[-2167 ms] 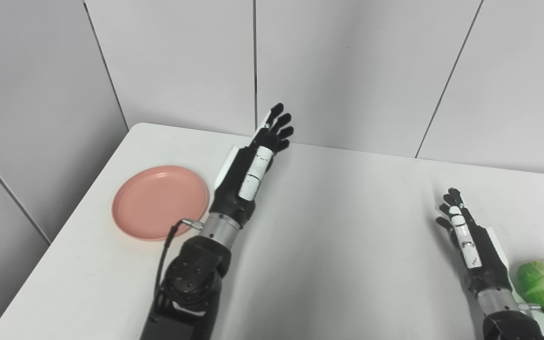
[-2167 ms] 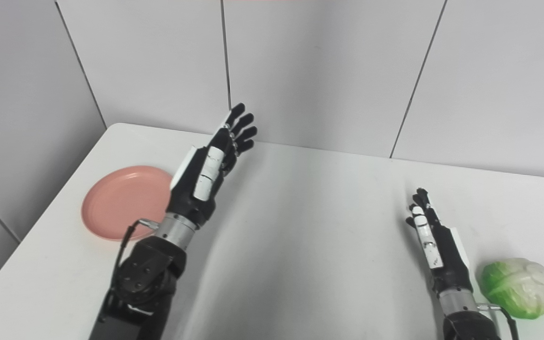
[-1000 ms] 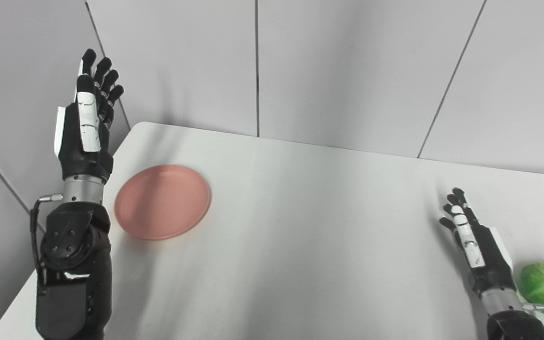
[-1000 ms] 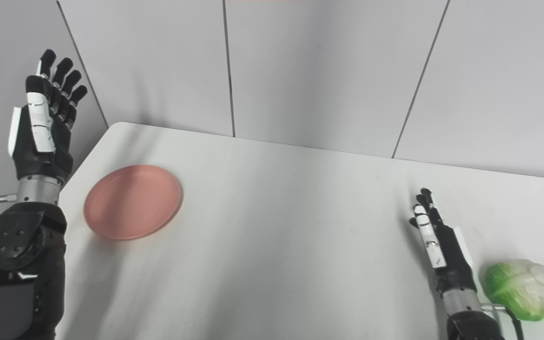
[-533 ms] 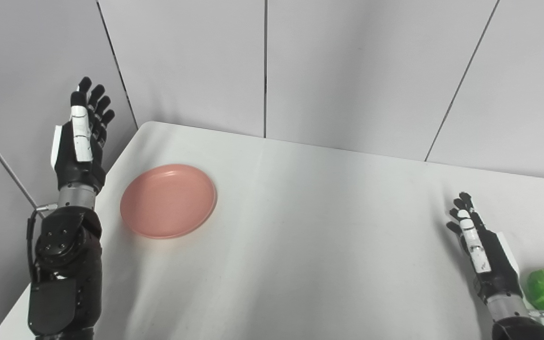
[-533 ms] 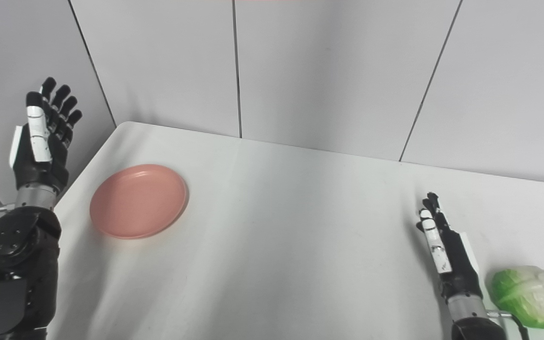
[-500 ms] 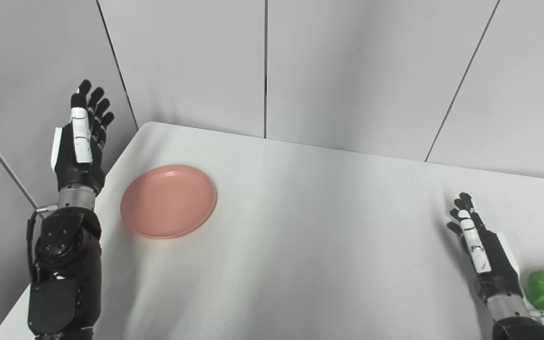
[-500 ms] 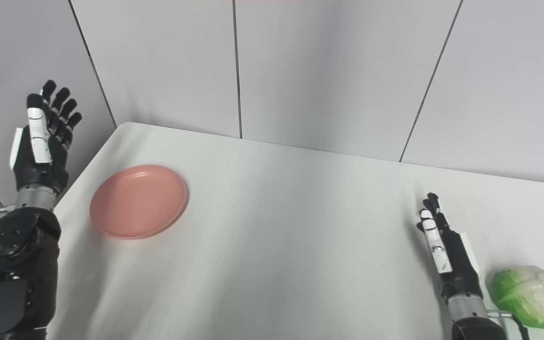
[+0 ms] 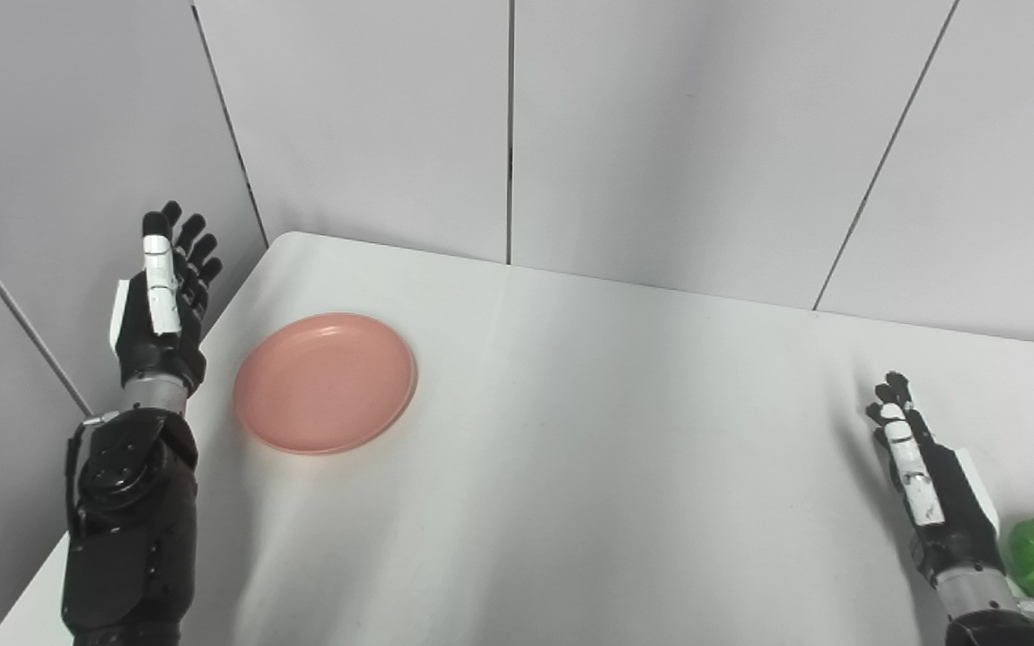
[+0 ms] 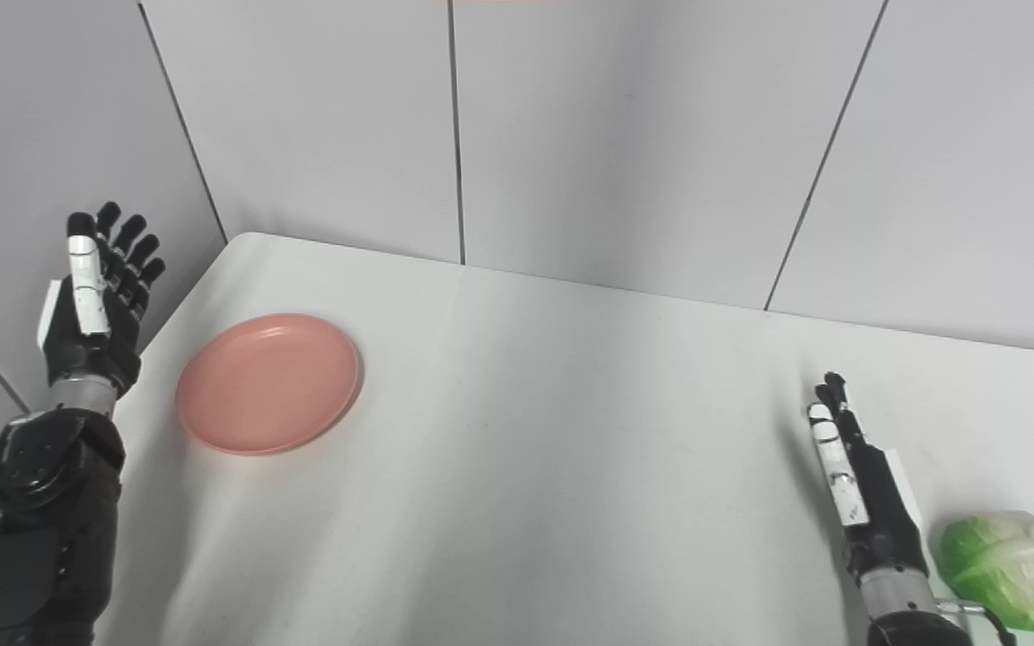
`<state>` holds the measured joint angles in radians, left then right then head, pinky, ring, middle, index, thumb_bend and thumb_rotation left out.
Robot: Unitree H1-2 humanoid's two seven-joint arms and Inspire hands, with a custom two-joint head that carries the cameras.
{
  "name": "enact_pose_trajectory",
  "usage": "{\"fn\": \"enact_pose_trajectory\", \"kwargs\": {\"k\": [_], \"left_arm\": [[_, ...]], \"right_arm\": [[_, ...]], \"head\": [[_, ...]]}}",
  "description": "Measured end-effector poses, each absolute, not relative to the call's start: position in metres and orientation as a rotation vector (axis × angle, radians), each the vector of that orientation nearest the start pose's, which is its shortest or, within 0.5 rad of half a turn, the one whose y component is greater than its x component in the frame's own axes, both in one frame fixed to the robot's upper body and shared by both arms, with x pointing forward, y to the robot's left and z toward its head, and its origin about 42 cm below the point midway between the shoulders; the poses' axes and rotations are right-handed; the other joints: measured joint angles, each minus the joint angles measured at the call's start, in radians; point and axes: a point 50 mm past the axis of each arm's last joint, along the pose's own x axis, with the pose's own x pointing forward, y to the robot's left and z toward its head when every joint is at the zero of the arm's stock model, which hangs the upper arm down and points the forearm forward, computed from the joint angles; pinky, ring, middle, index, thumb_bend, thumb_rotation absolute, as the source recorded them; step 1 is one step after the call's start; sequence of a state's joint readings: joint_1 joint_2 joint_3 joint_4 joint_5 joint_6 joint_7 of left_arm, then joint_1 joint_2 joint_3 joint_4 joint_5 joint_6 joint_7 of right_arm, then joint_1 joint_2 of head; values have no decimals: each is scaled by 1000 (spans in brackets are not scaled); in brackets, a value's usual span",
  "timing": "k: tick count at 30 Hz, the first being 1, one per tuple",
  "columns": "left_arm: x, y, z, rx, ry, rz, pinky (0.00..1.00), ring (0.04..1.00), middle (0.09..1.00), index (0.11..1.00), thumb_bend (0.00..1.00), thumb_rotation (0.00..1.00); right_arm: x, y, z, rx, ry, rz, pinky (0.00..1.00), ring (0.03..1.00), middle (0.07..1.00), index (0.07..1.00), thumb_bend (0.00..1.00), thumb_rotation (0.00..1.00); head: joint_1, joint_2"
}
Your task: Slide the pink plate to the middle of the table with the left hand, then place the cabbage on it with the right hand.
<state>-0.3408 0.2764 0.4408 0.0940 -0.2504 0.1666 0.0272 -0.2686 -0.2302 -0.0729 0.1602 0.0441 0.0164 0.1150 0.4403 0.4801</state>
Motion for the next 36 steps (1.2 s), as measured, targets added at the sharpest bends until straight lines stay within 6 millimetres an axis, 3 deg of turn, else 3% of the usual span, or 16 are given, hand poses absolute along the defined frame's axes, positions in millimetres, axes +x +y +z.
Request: {"fn": "enact_pose_trajectory", "kwargs": {"k": [22,30,36], "left_arm": [[376,424,149,-198,12,440,966,965,961,964,800,1000],[382,432,143,-202,22,460,946,946,942,943,798,1000],[388,433,137,-198,5,466,921,924,924,922,838,954]], "right_arm": [[371,-289,146,-172,-79,62,999,953,975,996,354,1000],[371,-290,147,-173,-83,61,1000,958,977,1000,348,1000],[371,-290,148,-172,-83,60,1000,957,978,999,404,1000]], "head": [[-8,14],[-8,18],[-11,23]]}}
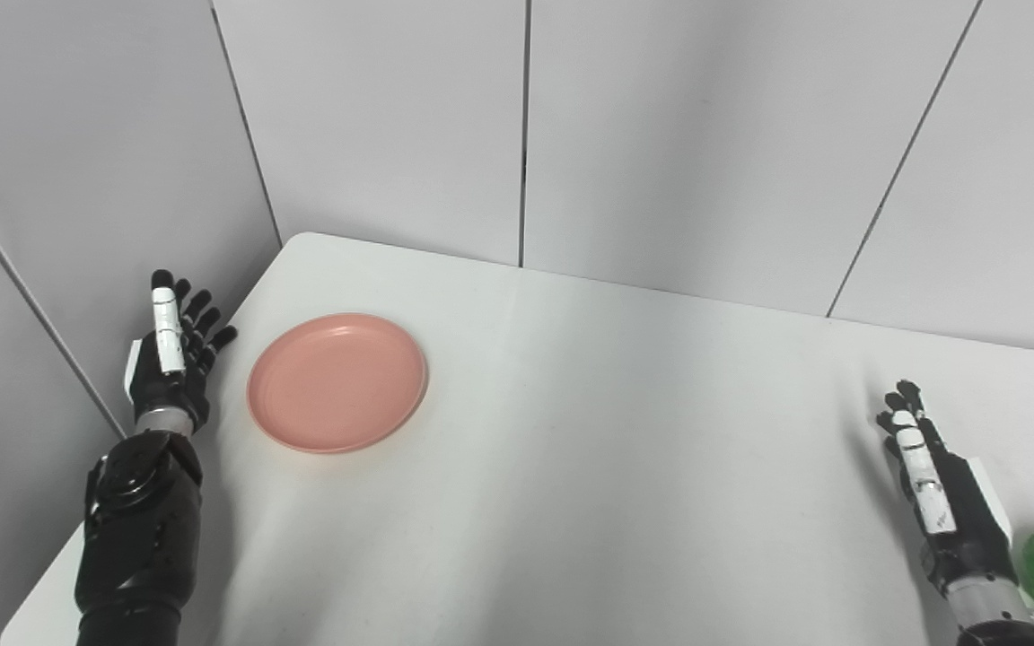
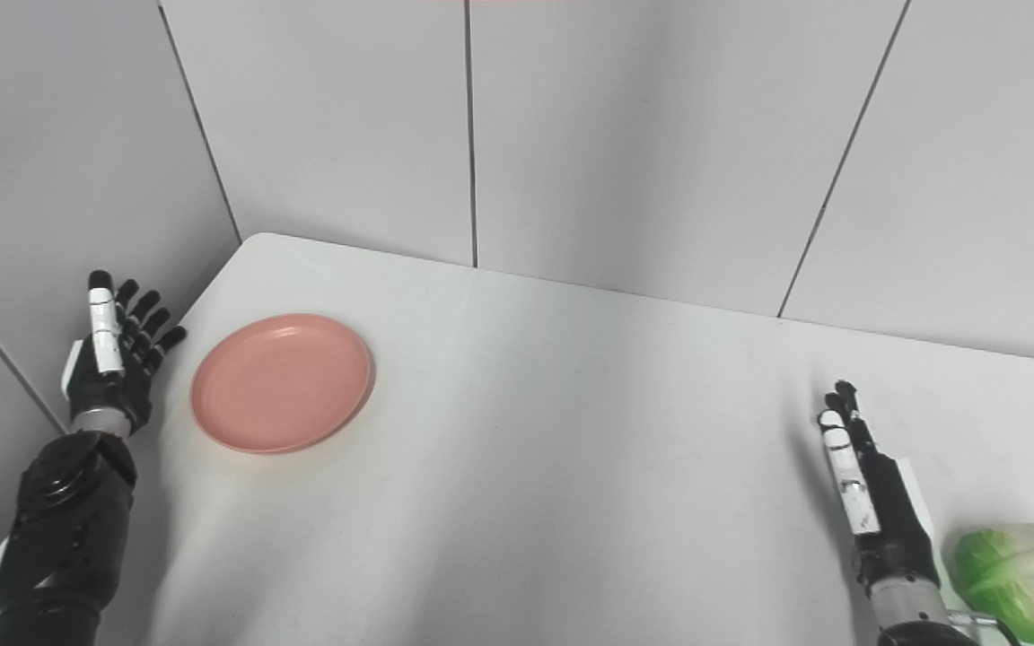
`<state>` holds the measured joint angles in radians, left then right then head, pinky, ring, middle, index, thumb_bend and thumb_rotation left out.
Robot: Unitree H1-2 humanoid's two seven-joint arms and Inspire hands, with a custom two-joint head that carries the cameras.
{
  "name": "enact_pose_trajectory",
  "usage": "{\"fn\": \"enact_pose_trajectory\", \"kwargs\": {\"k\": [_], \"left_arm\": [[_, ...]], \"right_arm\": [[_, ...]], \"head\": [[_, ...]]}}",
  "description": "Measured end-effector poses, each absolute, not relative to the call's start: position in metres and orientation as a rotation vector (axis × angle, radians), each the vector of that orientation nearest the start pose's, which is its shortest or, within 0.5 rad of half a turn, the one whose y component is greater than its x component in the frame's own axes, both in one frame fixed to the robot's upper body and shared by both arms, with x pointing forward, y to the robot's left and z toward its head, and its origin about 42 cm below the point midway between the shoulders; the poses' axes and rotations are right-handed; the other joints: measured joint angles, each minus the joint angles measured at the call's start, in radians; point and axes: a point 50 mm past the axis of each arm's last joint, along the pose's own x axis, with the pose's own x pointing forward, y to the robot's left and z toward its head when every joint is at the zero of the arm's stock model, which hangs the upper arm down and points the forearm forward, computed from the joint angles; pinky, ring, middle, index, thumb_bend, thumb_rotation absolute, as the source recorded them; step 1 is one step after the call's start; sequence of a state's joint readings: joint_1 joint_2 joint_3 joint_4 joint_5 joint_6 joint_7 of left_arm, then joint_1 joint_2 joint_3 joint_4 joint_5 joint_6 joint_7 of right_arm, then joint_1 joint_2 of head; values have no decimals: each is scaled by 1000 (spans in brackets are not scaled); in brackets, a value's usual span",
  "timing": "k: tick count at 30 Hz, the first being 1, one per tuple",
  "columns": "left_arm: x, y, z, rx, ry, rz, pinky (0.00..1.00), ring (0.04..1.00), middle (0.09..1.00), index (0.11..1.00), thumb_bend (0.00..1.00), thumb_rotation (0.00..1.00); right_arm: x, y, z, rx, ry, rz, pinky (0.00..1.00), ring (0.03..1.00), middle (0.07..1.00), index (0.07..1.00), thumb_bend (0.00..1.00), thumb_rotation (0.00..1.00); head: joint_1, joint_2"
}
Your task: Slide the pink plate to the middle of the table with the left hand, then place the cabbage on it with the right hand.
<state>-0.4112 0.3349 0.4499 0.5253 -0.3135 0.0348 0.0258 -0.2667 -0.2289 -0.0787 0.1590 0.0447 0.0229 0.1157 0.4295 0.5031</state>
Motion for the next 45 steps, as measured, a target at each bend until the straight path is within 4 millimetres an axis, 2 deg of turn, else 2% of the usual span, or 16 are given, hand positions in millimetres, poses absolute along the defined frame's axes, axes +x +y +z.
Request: {"fn": "enact_pose_trajectory", "kwargs": {"k": [7,13,21,31,36,41,45], "left_arm": [[397,422,139,-181,24,376,979,979,975,987,793,999],[401,411,149,-149,43,318,969,977,972,968,796,997],[405,397,148,-117,56,268,962,968,971,970,809,1000],[409,377,149,-94,59,164,951,963,970,980,795,992],[408,359,151,-78,63,117,948,956,958,965,797,987],[406,340,153,-72,74,61,958,961,965,971,809,986],[405,324,156,-61,87,20,967,968,972,979,810,993]], "right_arm": [[371,-289,148,-172,-85,58,1000,945,963,983,396,1000],[371,-289,147,-183,-83,47,988,936,958,977,400,1000],[371,-288,147,-182,-82,50,1000,946,962,981,422,1000],[371,-286,146,-184,-82,57,996,942,961,978,394,1000],[371,-286,147,-182,-82,57,983,937,952,964,437,1000],[371,-285,147,-183,-83,54,973,934,950,961,428,1000],[370,-285,146,-178,-82,56,998,950,962,977,448,1000]], "head": [[-11,5],[-17,6],[-32,9],[-49,14],[-54,15],[-67,18],[-77,20]]}}
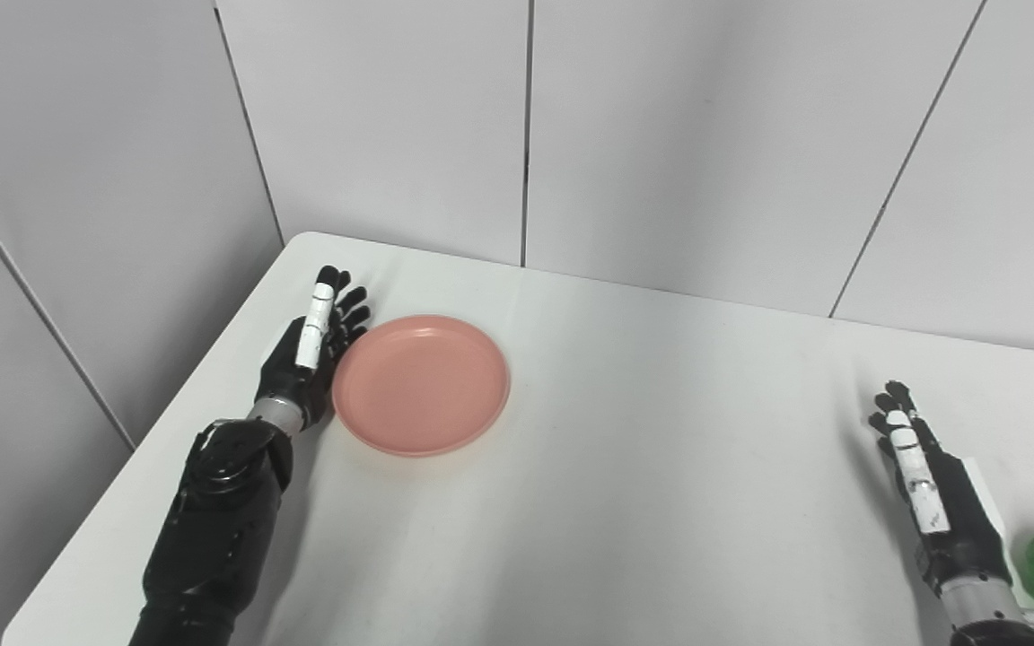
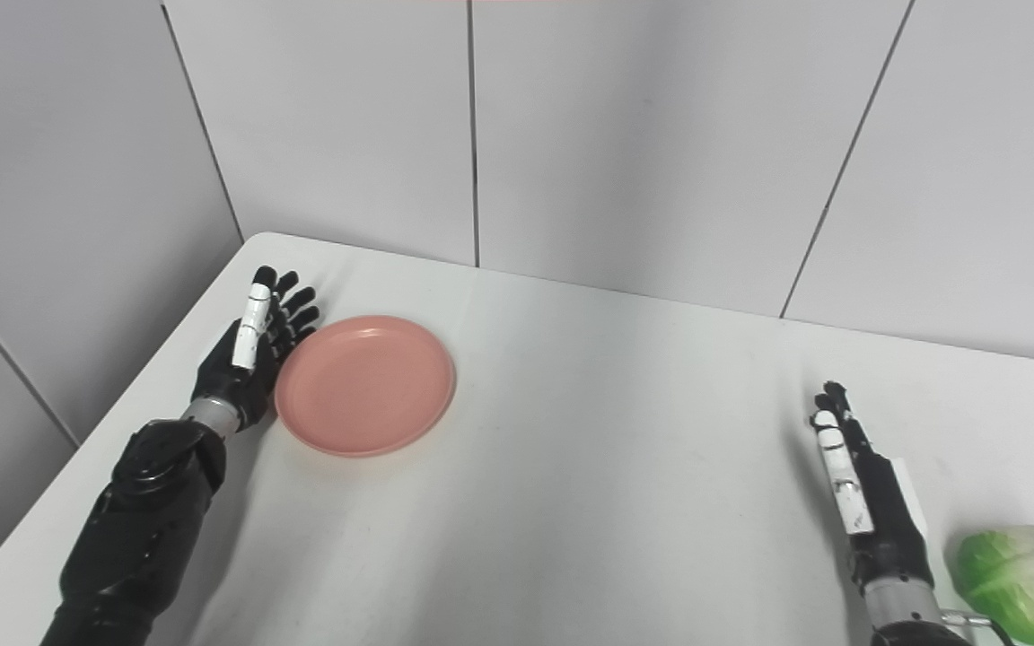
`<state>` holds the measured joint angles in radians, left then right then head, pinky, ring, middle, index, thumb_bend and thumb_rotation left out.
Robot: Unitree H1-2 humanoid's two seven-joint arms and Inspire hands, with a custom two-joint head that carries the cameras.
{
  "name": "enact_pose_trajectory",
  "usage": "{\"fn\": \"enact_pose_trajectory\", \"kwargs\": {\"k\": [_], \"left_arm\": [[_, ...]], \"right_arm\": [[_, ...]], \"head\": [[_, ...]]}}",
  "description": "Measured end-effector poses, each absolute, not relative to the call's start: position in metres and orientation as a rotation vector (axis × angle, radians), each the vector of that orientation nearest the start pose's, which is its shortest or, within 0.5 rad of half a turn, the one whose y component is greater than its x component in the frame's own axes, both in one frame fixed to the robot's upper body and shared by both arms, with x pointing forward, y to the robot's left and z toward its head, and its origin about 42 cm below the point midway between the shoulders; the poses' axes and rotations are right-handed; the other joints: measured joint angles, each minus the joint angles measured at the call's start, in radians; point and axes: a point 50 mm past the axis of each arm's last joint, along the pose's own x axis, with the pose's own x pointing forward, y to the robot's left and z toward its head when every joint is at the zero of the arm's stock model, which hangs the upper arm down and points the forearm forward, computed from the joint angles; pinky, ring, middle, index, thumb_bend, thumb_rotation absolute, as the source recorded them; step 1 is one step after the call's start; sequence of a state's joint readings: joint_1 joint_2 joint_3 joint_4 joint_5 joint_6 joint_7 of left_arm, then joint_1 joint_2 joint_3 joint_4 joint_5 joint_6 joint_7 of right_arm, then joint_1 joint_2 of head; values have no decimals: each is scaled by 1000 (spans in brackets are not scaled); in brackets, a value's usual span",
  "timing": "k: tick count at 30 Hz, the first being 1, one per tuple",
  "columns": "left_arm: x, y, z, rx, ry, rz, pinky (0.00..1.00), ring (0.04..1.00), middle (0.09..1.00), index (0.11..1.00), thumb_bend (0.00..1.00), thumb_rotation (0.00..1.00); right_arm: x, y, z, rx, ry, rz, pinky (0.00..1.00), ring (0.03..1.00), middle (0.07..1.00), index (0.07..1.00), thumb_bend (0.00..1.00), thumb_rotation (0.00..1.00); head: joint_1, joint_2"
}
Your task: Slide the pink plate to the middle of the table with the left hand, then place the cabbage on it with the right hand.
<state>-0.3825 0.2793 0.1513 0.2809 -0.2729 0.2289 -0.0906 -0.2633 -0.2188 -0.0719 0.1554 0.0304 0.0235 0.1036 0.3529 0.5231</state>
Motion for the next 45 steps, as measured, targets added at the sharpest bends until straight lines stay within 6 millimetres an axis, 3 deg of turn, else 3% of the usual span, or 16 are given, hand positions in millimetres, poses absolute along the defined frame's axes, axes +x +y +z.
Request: {"fn": "enact_pose_trajectory", "kwargs": {"k": [14,20,25,29,35,45], "left_arm": [[399,267,157,-3,111,-138,922,948,957,958,793,997],[393,236,159,49,114,-239,978,971,971,983,803,1000],[387,205,161,56,118,-320,998,982,987,996,740,1000],[385,195,159,76,117,-345,1000,990,998,1000,679,1000],[385,185,151,88,94,-362,994,984,997,1000,724,1000],[384,159,141,104,55,-387,908,948,964,968,705,1000]], "right_arm": [[371,-287,137,-195,-109,66,973,943,957,973,507,1000],[375,-284,136,-173,-110,54,956,933,958,972,540,1000],[376,-282,137,-175,-110,59,968,931,961,977,569,1000],[376,-281,137,-179,-110,58,971,927,960,973,542,1000],[375,-279,137,-225,-113,37,941,911,923,937,459,1000],[375,-278,137,-246,-114,14,918,900,919,930,503,1000]], "head": [[-52,8],[-74,12],[-91,17],[-126,18],[-164,21],[-202,31]]}}
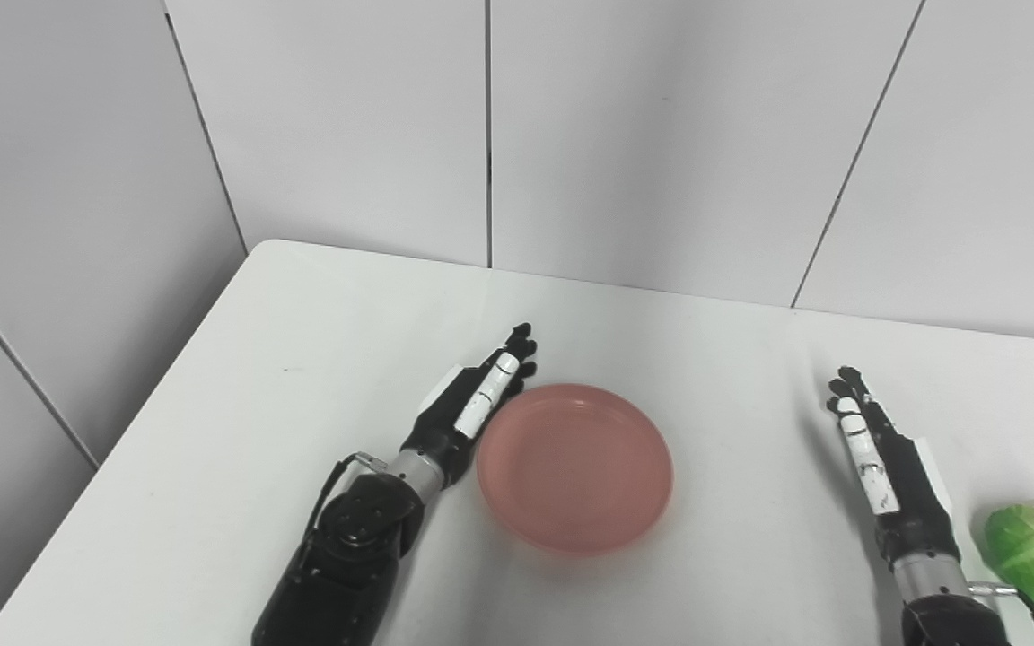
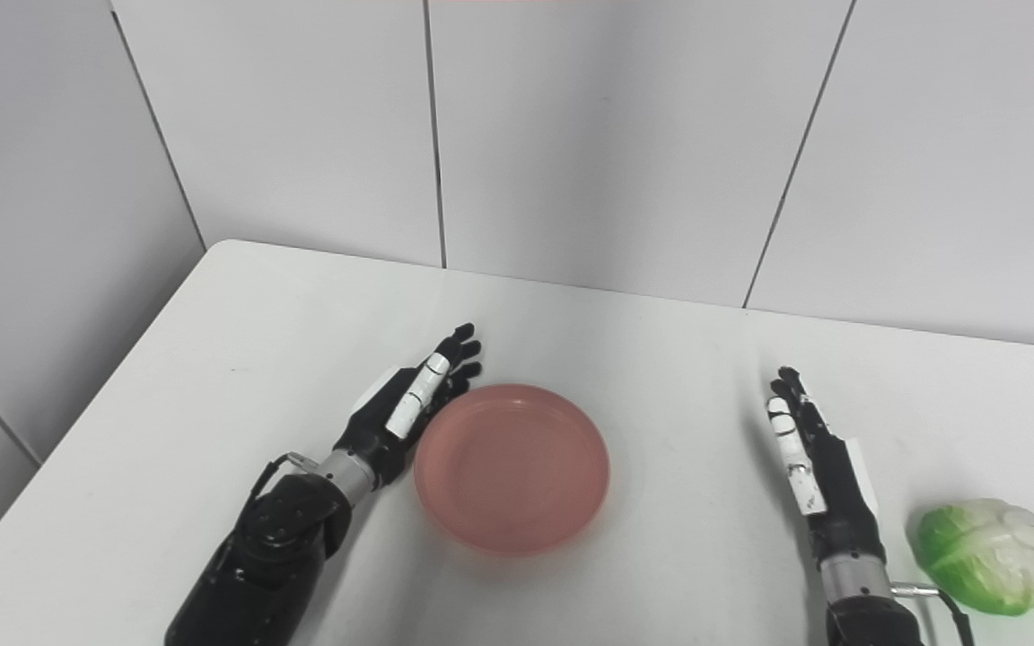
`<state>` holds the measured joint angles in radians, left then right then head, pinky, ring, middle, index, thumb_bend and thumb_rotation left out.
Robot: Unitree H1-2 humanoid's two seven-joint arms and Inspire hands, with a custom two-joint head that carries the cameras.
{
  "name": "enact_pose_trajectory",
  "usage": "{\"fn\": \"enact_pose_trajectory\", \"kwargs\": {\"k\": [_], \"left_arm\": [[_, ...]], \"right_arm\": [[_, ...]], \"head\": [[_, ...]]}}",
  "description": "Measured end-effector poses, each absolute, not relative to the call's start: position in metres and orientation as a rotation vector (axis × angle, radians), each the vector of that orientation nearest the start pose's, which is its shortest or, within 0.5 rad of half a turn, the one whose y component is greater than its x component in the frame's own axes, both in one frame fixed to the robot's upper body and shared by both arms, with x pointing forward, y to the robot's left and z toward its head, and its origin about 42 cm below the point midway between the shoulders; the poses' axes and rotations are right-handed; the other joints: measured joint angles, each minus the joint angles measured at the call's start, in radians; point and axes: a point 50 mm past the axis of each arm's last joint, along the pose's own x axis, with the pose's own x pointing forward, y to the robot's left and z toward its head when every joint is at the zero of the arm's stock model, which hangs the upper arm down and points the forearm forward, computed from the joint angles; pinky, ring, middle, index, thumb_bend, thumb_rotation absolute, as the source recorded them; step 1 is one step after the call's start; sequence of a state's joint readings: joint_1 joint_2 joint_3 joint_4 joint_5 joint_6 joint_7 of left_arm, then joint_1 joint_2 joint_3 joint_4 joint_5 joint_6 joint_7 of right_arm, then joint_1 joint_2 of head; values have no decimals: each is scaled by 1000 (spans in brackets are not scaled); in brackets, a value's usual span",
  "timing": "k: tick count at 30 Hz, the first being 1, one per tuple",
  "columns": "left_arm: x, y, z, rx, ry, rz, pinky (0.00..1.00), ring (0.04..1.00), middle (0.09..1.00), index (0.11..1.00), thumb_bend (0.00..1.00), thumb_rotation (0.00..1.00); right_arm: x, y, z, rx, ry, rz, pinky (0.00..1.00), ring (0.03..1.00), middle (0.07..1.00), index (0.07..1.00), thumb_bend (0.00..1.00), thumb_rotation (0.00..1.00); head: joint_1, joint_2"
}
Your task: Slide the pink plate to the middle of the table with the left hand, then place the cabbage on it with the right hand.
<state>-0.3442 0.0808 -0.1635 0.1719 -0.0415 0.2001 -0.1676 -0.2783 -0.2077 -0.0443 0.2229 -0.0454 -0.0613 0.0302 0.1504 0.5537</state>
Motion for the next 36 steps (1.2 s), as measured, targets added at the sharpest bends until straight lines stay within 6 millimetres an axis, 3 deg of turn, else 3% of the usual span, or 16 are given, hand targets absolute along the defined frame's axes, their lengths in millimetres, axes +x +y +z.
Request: {"fn": "enact_pose_trajectory", "kwargs": {"k": [4,10,24,33,34,36], "left_arm": [[386,147,137,109,34,-414,903,945,962,966,707,1000],[387,134,135,121,23,-454,908,945,965,970,731,1000],[387,135,134,99,12,-459,922,962,983,985,731,1000],[385,141,130,80,-6,-404,926,964,980,990,749,1000],[384,142,129,79,-8,-400,949,968,987,993,748,1000],[383,143,128,76,-10,-395,957,967,987,992,756,1000]], "right_arm": [[375,-277,136,-239,-114,15,930,899,924,936,543,1000],[375,-276,136,-248,-114,16,905,895,911,925,495,1000],[375,-272,136,-249,-118,5,906,891,902,915,512,1000],[376,-267,135,-247,-119,13,912,900,918,927,606,1000],[376,-267,136,-259,-120,13,882,878,901,910,666,1000],[375,-265,139,-290,-133,9,860,865,891,902,685,1000]], "head": [[-9,5],[-25,9],[-69,6],[-130,0],[-150,0],[-155,0]]}}
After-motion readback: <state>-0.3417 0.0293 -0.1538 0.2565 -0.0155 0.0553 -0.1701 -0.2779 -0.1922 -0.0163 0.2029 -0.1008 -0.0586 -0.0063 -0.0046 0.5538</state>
